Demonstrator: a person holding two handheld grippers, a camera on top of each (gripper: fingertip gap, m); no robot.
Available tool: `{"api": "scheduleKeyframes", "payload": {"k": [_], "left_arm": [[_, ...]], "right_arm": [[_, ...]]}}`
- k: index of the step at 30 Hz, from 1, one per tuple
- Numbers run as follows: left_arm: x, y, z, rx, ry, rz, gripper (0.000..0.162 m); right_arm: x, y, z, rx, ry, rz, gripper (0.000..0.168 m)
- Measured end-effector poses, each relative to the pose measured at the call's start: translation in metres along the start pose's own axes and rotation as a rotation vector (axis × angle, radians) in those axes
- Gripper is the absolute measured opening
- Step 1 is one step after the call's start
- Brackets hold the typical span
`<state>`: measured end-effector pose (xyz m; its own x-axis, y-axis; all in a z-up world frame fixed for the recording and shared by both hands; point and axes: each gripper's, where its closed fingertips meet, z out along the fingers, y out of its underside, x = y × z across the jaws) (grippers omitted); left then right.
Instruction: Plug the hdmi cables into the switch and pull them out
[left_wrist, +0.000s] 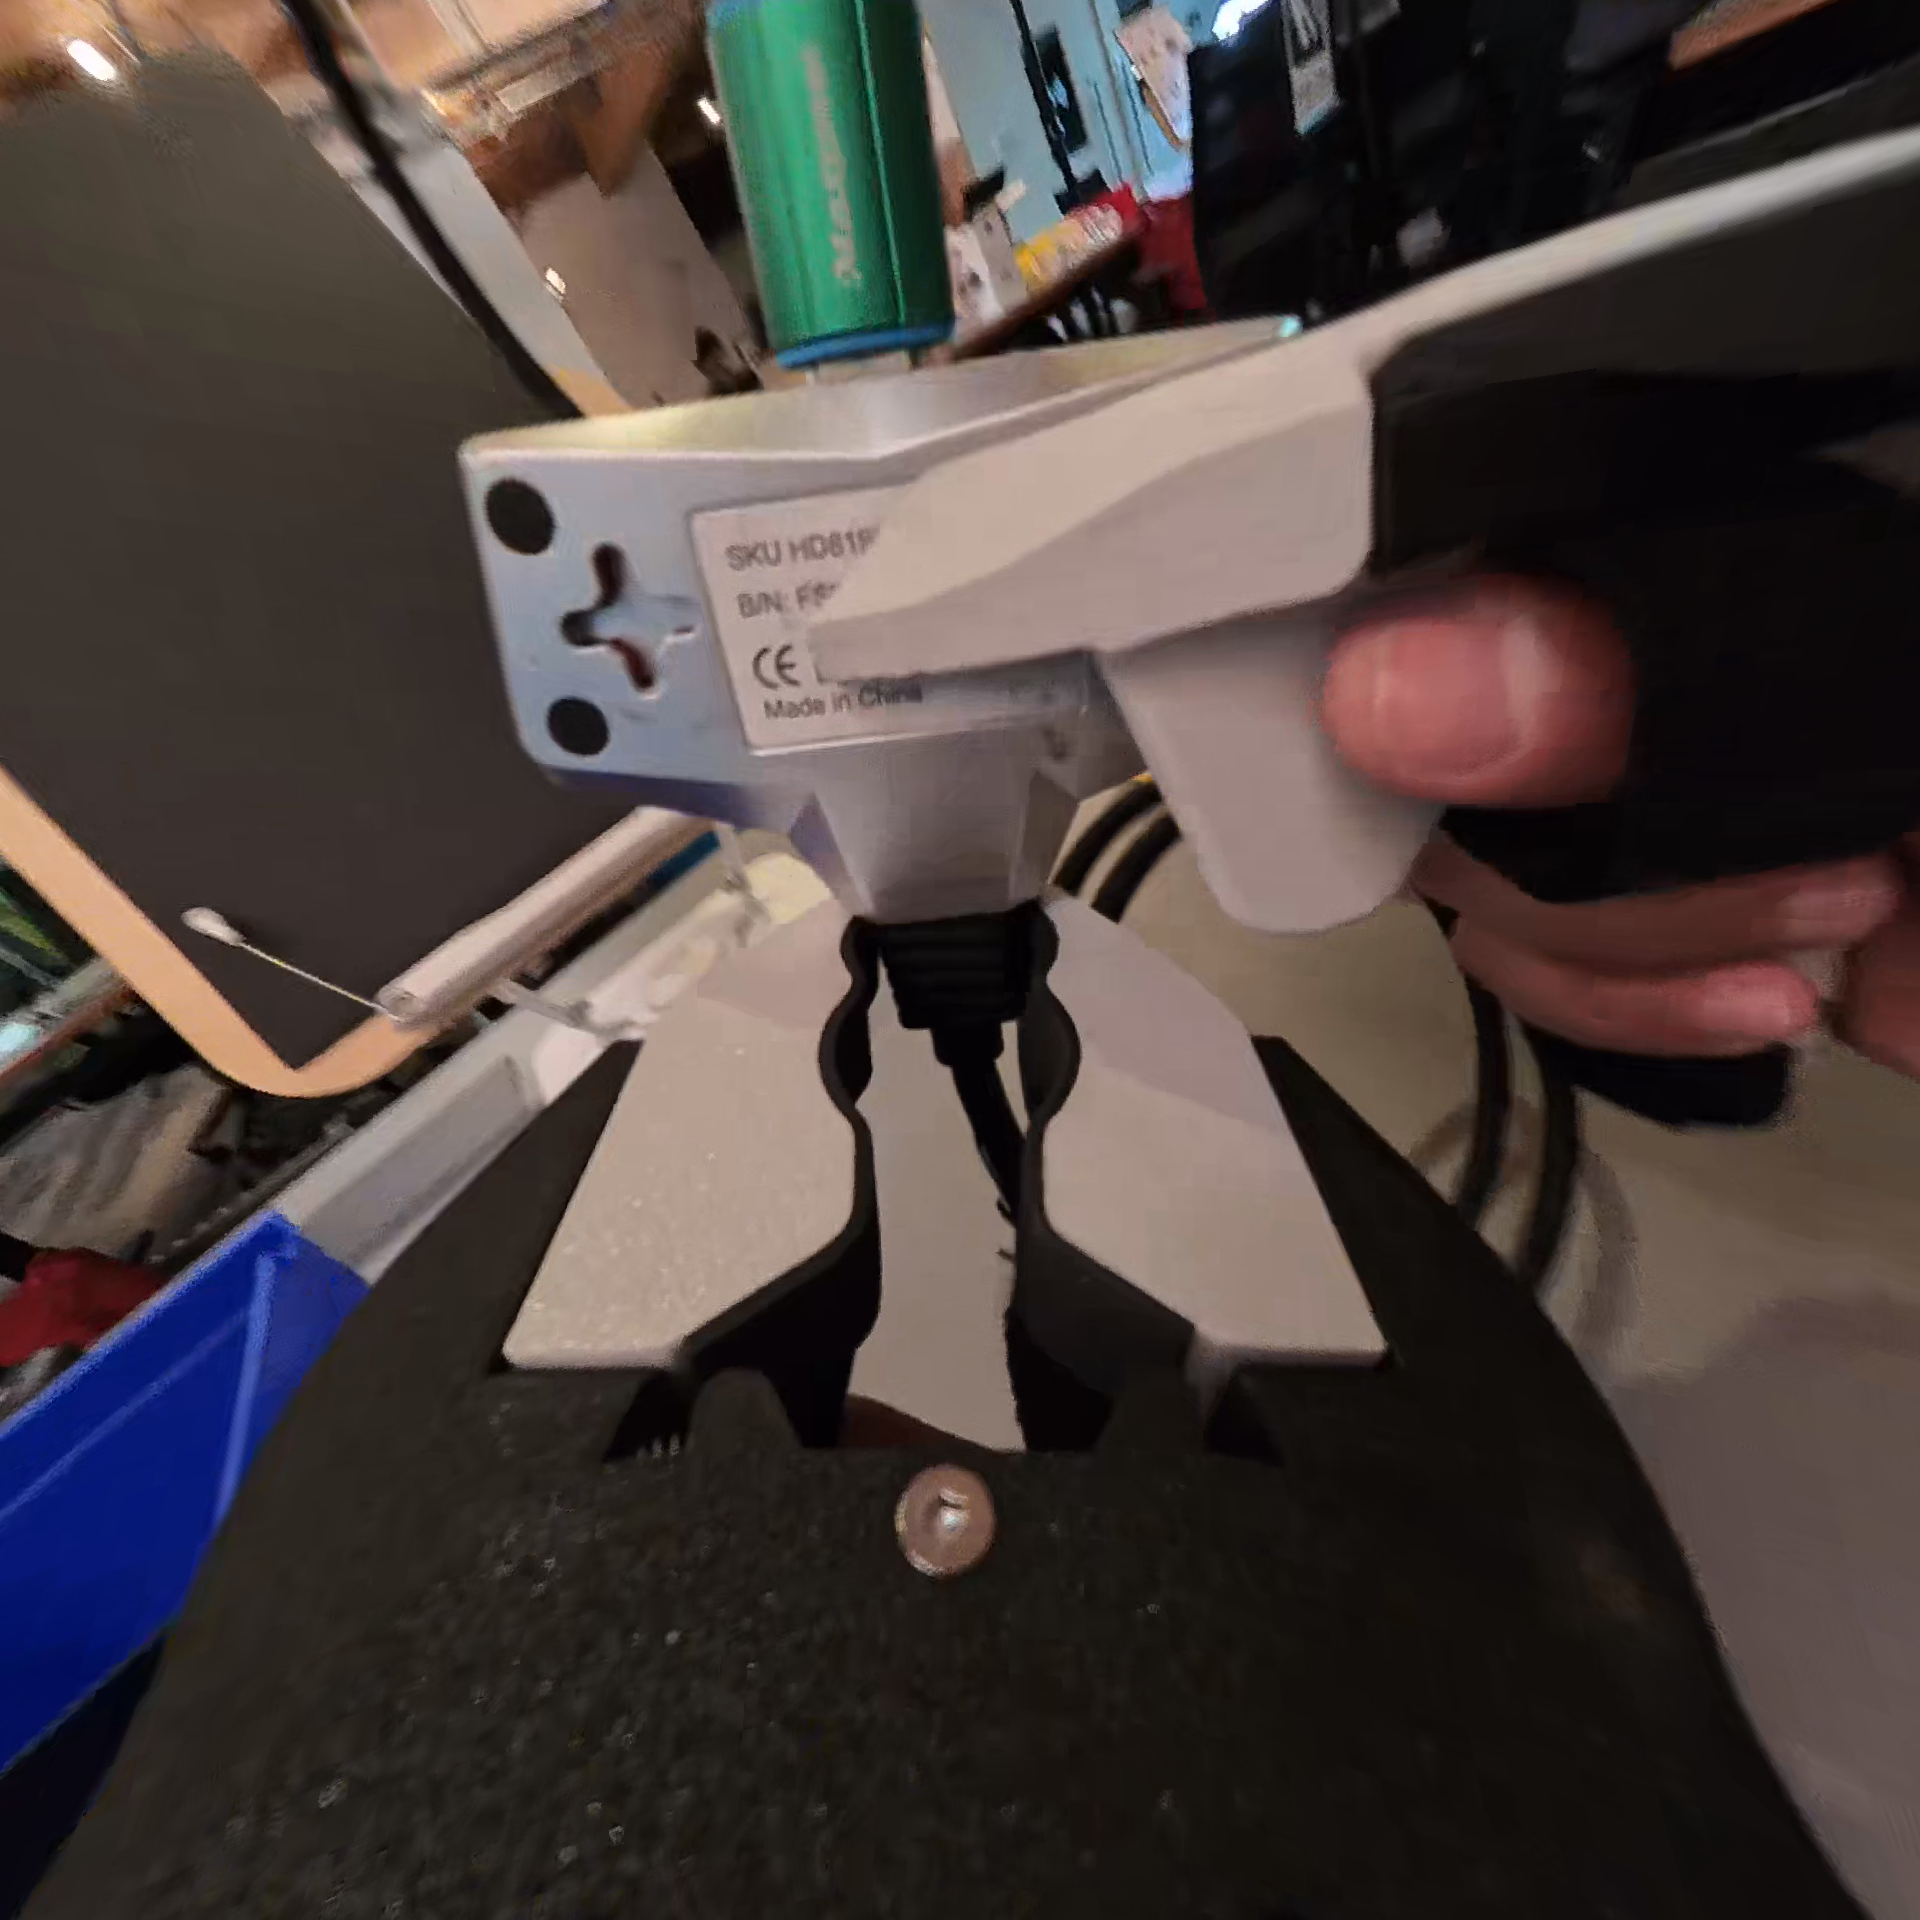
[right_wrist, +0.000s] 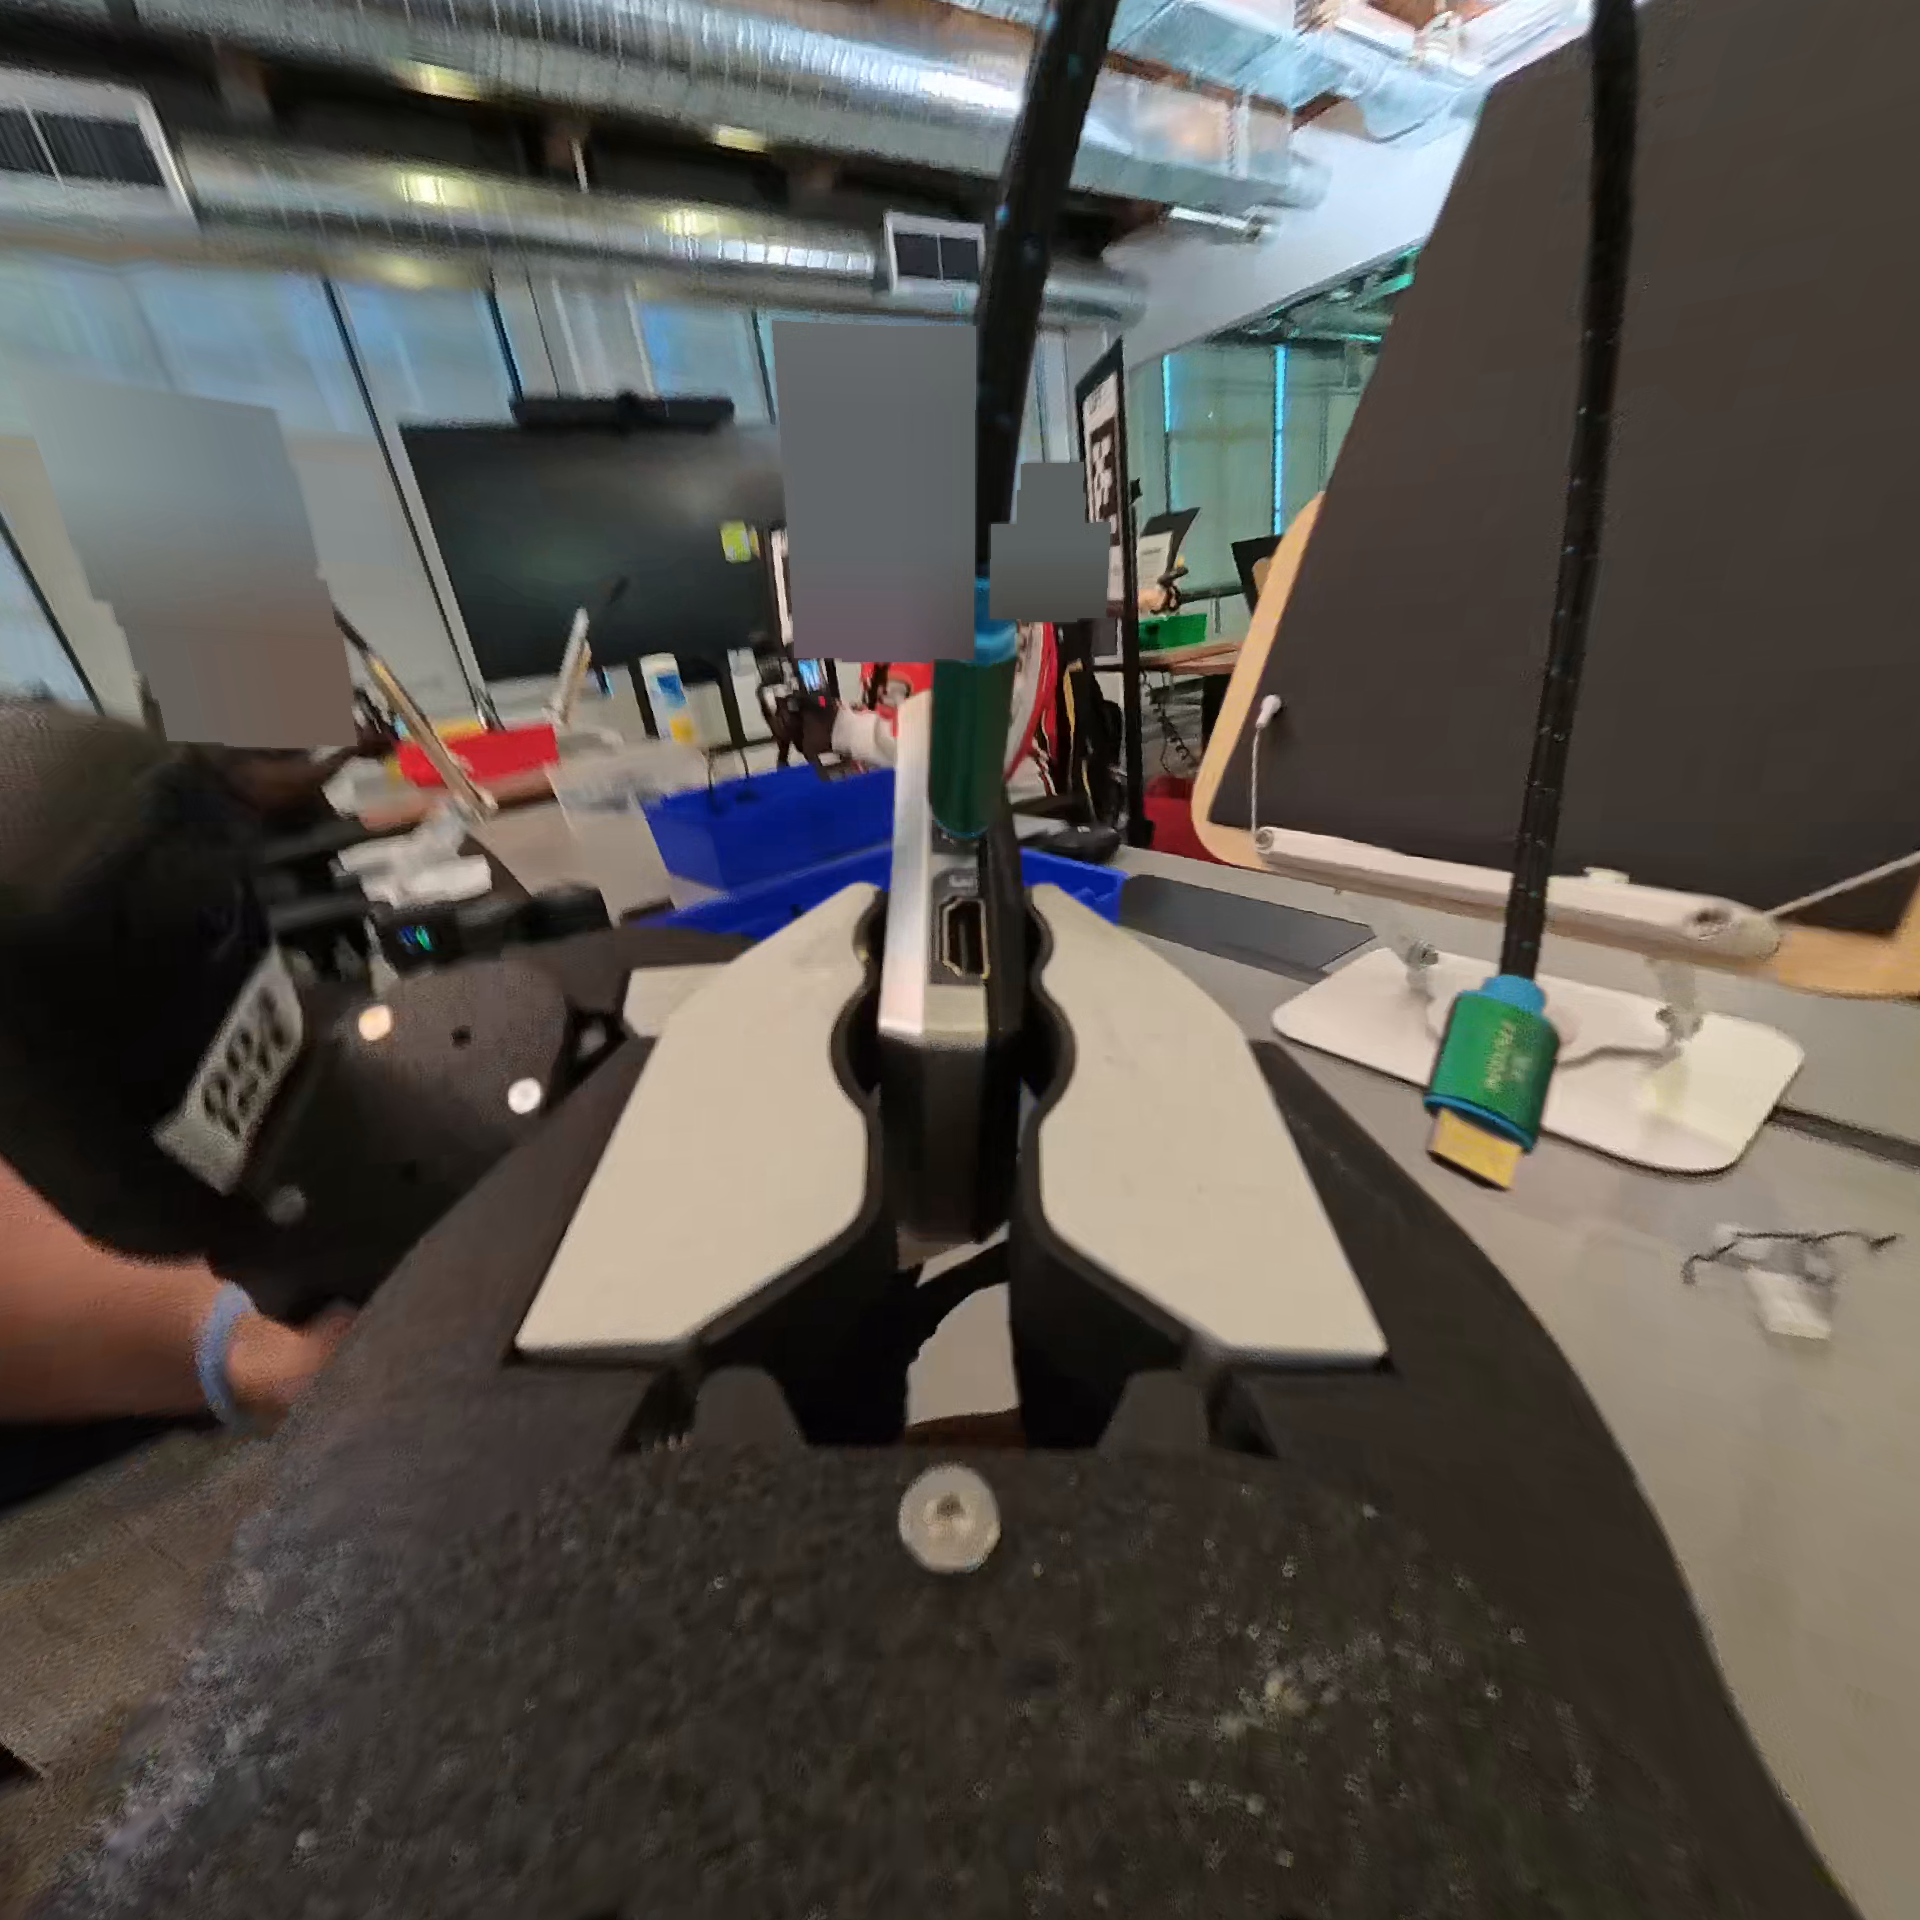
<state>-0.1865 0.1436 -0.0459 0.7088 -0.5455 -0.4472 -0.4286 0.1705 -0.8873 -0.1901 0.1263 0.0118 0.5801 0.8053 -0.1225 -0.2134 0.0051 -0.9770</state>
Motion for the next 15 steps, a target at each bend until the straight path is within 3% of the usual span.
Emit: {"api": "scheduleKeyframes", "payload": {"k": [9,15], "left_arm": [[-0.015,0.002,-0.074,-0.033,0.139,-0.305,0.033],[-0.005,0.024,-0.075,-0.120,0.129,-0.302,0.034]], "right_arm": [[-0.003,0.063,0.015,-0.250,0.059,-0.745,0.022],[-0.018,0.095,0.022,-0.316,0.031,-1.022,0.021]]}}
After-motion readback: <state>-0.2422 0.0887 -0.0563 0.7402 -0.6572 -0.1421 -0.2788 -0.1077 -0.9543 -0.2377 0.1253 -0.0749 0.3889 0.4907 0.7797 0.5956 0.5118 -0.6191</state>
